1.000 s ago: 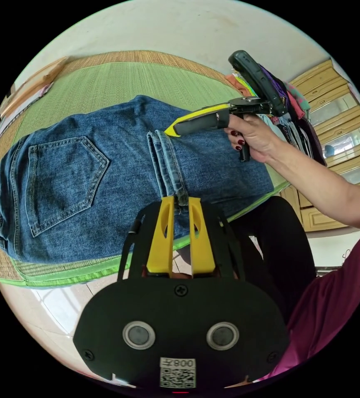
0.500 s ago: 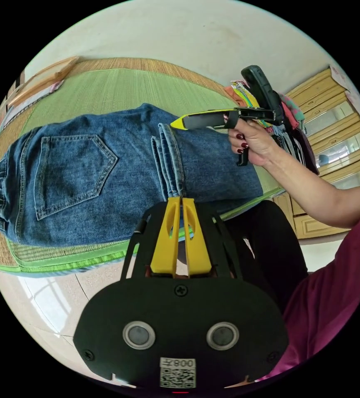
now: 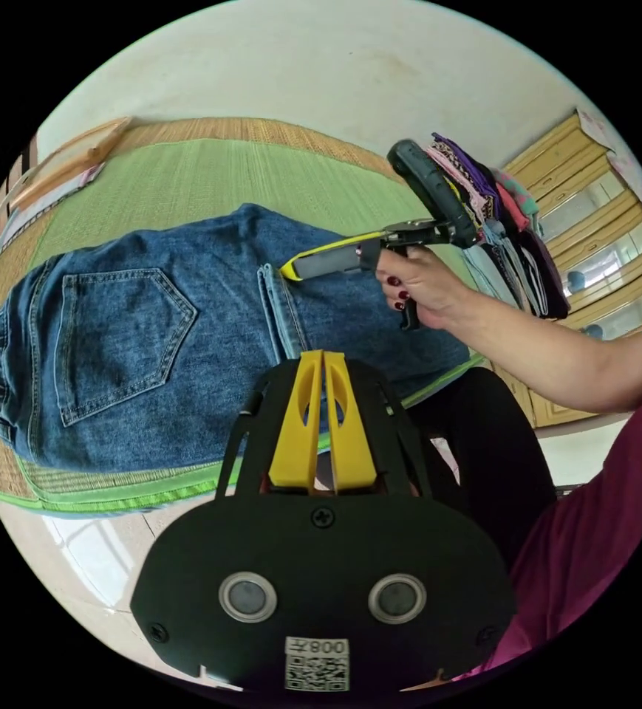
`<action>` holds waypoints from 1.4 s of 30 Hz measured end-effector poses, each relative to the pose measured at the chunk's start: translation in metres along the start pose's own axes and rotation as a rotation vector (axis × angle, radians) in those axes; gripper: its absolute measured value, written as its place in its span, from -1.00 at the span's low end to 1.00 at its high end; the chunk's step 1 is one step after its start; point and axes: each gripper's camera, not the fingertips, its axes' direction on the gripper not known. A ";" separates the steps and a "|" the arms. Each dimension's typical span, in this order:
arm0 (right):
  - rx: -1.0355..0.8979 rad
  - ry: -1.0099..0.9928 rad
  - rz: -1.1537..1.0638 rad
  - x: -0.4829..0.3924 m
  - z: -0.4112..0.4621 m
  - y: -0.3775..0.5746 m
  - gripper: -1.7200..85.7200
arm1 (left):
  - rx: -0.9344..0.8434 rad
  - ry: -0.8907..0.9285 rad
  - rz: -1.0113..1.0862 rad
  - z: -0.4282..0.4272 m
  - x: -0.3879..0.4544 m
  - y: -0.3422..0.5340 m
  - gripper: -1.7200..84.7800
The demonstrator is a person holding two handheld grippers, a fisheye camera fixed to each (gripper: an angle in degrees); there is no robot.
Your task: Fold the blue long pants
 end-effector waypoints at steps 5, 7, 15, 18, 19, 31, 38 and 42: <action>0.084 -0.051 0.006 0.009 -0.013 0.024 -0.96 | -0.021 -0.025 -0.003 0.000 0.016 -0.003 -0.96; 0.119 -0.027 0.024 0.017 -0.025 0.042 -0.96 | -0.020 -0.025 0.000 -0.003 0.023 -0.005 -0.96; 0.198 0.177 0.381 0.115 -0.050 0.166 -0.96 | -0.008 -0.016 -0.001 -0.019 0.055 -0.018 -0.96; 0.196 0.098 0.457 0.149 -0.022 0.182 -0.96 | -0.014 -0.037 0.009 -0.024 0.072 -0.026 -0.96; 0.205 0.086 0.458 0.152 -0.018 0.183 -0.96 | -0.015 -0.044 0.015 -0.027 0.079 -0.029 -0.96; 0.083 0.033 0.288 0.086 0.043 0.250 -0.96 | -0.011 -0.024 -0.067 -0.055 0.140 -0.059 -0.96; 0.027 0.017 0.364 0.100 0.117 0.279 -0.96 | -0.045 -0.052 -0.045 -0.062 0.188 -0.092 -0.96; 0.079 0.033 0.339 0.095 0.123 0.290 -0.96 | -0.028 -0.076 -0.066 -0.076 0.217 -0.102 -0.95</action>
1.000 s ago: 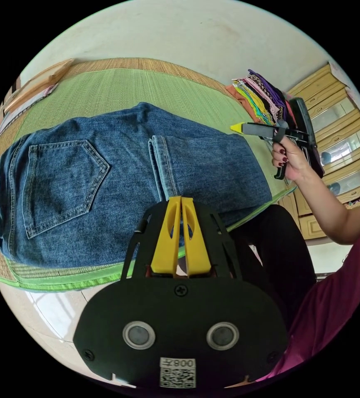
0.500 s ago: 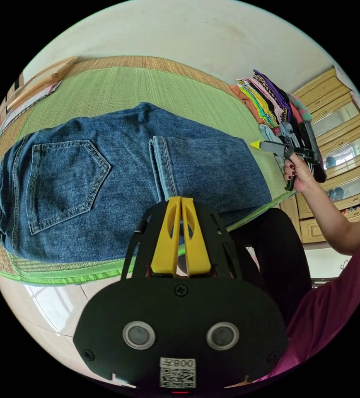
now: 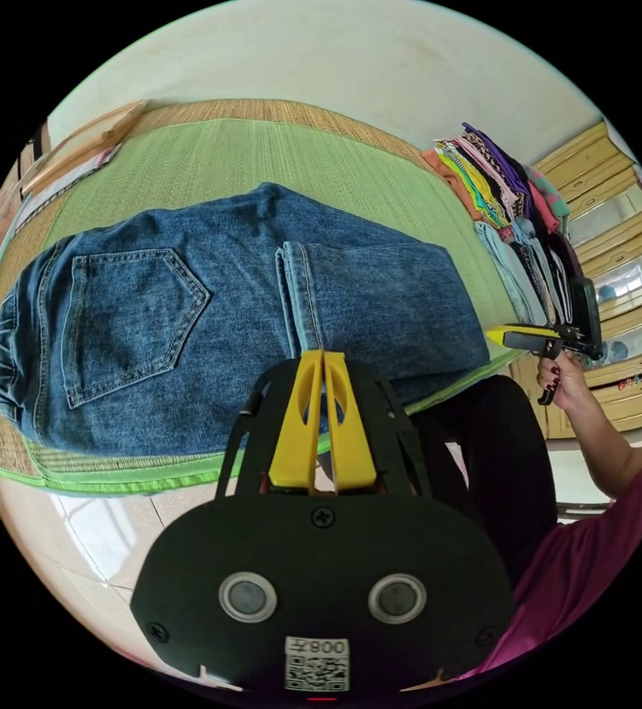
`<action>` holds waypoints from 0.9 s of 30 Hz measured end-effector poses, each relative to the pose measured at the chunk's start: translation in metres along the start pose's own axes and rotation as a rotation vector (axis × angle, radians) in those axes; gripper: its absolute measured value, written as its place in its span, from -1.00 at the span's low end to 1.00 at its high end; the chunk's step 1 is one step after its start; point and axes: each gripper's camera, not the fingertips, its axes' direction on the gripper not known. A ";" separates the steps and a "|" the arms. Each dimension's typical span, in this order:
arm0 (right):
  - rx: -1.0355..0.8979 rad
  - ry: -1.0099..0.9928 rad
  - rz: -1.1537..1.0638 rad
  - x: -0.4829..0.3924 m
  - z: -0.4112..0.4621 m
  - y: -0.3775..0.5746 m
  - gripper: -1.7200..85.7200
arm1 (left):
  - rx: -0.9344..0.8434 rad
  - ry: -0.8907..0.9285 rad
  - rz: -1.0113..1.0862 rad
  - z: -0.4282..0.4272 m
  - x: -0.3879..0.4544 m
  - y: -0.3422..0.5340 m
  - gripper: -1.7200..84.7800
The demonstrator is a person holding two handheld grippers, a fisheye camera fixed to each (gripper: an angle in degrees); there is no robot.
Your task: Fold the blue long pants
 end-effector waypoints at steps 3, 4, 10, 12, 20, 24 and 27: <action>-0.017 -0.008 0.076 0.022 0.024 0.017 -0.96 | 0.046 0.039 0.006 -0.014 0.032 -0.003 -0.94; -0.036 -0.014 0.090 0.027 0.032 0.019 -0.96 | 0.056 0.072 0.017 -0.017 0.048 -0.005 -0.93; -0.032 -0.083 0.122 0.050 0.076 0.026 -0.96 | -0.023 0.206 0.261 -0.001 0.175 -0.037 -0.81; -0.019 -0.103 0.127 0.058 0.090 0.030 -0.96 | -0.053 0.208 0.369 0.006 0.221 -0.048 -0.79; 0.071 -0.202 0.265 0.105 0.127 0.058 -0.96 | -0.089 0.065 0.615 0.028 0.373 -0.085 -0.76; -0.005 -0.231 0.253 0.114 0.167 0.055 -0.96 | -0.160 0.027 0.641 0.042 0.407 -0.095 -0.74; -0.020 -0.249 0.250 0.123 0.187 0.054 -0.96 | -0.145 -0.050 0.653 0.044 0.431 -0.099 -0.78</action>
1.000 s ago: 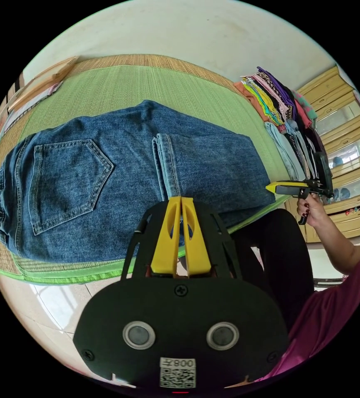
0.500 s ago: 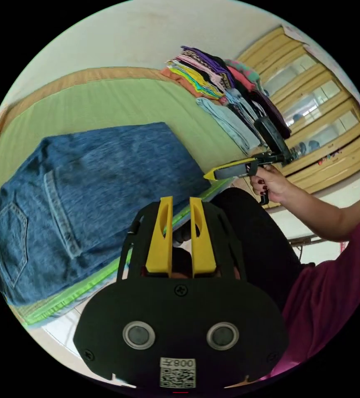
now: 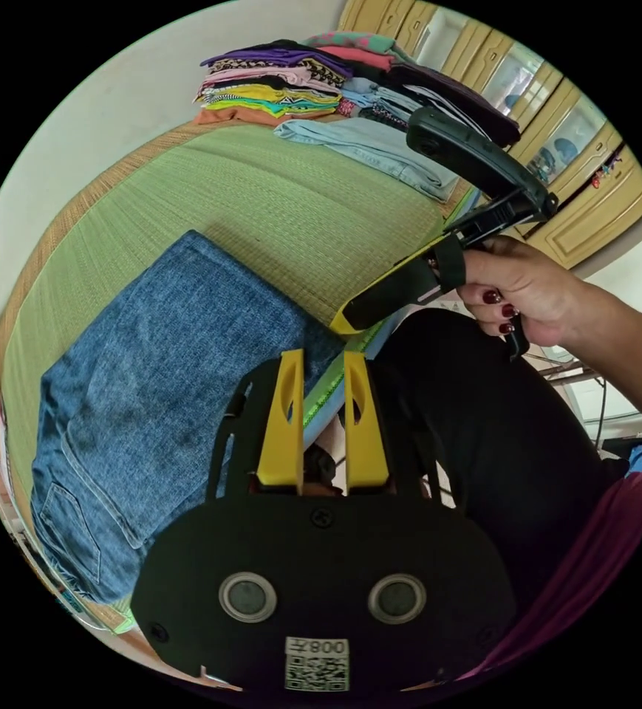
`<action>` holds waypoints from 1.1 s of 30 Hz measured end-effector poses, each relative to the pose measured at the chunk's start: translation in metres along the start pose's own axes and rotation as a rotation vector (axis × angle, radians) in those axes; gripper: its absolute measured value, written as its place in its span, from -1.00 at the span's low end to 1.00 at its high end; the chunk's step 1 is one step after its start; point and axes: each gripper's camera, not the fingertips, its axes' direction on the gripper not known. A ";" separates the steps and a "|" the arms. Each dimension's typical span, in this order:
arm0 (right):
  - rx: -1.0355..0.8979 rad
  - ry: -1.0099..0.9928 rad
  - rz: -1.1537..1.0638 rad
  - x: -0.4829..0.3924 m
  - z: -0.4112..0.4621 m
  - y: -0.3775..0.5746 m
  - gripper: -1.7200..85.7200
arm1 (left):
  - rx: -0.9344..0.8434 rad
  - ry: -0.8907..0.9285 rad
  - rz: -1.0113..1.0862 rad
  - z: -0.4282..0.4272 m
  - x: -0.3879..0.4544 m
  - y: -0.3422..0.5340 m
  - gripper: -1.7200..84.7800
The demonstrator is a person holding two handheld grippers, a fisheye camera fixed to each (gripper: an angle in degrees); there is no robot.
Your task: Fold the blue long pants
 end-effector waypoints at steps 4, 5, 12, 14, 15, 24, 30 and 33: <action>0.002 -0.045 0.001 0.017 0.016 0.000 -0.95 | -0.005 -0.029 0.005 -0.006 0.011 -0.021 -0.86; 0.003 -0.063 -0.006 0.022 0.020 0.000 -0.95 | -0.001 0.009 -0.022 -0.009 0.008 -0.026 -0.87; 0.167 -0.152 0.010 0.060 0.019 -0.011 -0.89 | 0.080 0.142 -0.133 -0.033 0.000 -0.039 -0.91; 0.207 -0.178 -0.001 0.066 0.018 -0.024 -0.85 | 0.114 0.168 -0.147 -0.045 -0.002 -0.042 -0.92; 0.221 -0.187 -0.012 0.069 0.019 -0.035 -0.83 | 0.124 0.176 -0.150 -0.048 -0.003 -0.042 -0.92; 0.195 -0.326 0.051 0.109 0.061 -0.114 -0.79 | 0.190 0.231 -0.171 -0.074 -0.011 -0.052 -0.91; 0.152 -0.360 0.084 0.131 0.076 -0.127 -0.85 | 0.211 0.257 -0.180 -0.077 -0.018 -0.056 -0.90; 0.175 -0.333 0.083 0.128 0.073 -0.122 -0.88 | 0.212 0.264 -0.206 -0.072 -0.018 -0.053 -0.88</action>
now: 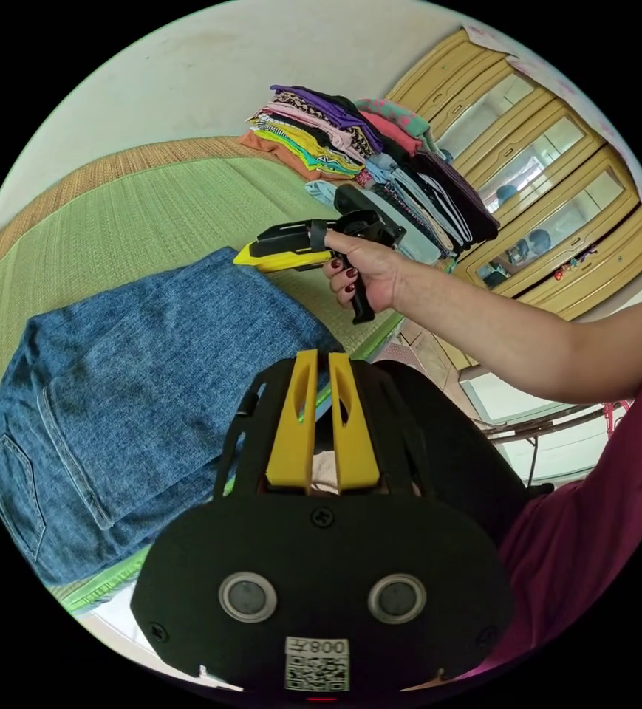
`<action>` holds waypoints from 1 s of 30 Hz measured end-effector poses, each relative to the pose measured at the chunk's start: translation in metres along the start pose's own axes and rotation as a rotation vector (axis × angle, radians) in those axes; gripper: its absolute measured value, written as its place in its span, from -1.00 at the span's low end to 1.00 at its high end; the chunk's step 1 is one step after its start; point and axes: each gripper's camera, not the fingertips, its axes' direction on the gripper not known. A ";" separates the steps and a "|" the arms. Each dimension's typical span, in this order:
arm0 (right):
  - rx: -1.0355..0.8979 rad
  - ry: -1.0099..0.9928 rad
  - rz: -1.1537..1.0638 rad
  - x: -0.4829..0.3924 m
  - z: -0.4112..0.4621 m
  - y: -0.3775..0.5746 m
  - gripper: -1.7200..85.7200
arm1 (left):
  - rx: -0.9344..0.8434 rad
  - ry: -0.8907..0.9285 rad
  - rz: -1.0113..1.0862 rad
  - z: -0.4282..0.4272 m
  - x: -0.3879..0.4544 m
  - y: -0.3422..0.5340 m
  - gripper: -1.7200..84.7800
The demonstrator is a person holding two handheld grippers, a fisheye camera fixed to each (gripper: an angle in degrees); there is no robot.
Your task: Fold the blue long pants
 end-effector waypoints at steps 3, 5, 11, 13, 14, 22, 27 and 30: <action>0.028 -0.002 -0.019 -0.009 -0.003 0.003 -0.89 | 0.006 -0.005 -0.033 0.005 0.001 0.005 -0.86; 0.041 0.004 -0.034 -0.015 -0.006 0.005 -0.90 | -0.004 -0.044 -0.036 0.008 0.005 0.004 -0.84; 0.056 0.032 -0.073 -0.032 -0.013 0.006 -0.90 | -0.019 -0.093 -0.086 0.016 0.004 0.007 -0.80; 0.056 0.031 -0.074 -0.034 -0.016 0.006 -0.91 | -0.007 -0.084 -0.105 0.015 0.000 0.013 -0.77; 0.058 0.030 -0.074 -0.034 -0.019 0.007 -0.91 | -0.007 -0.070 -0.125 0.014 -0.004 0.017 -0.74; 0.075 0.040 -0.081 -0.049 -0.038 0.012 -0.91 | -0.005 -0.139 -0.146 0.030 -0.019 0.013 -0.62; 0.062 0.072 -0.112 -0.070 -0.050 0.014 -0.91 | -0.062 -0.224 -0.202 0.050 -0.042 0.021 -0.71; 0.059 0.075 -0.122 -0.077 -0.062 0.015 -0.91 | -0.073 -0.161 -0.209 0.052 -0.062 0.032 -0.78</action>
